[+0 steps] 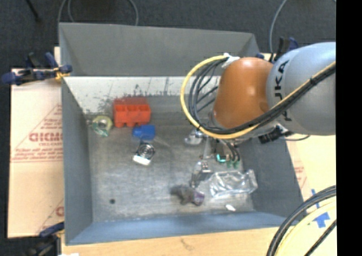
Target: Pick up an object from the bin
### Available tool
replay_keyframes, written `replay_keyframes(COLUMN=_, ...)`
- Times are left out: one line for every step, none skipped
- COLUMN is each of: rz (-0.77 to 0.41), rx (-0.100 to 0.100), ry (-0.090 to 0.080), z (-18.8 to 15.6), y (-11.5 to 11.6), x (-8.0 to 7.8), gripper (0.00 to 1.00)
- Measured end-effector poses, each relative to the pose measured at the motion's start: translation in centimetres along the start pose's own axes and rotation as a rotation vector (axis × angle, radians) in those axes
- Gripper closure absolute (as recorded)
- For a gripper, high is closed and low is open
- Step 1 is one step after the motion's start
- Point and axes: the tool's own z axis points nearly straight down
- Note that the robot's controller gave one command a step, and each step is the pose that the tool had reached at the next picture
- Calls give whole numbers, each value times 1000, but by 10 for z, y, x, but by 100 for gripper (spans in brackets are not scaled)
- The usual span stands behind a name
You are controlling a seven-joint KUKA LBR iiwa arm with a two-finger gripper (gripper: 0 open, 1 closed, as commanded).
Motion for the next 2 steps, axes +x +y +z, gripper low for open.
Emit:
replay_keyframes(rz=40, rx=-2, ry=4, z=58, y=-13, x=54, gripper=0)
replay_keyframes(rz=135, rx=-4, ry=-9, z=80, y=-10, x=45, gripper=0)
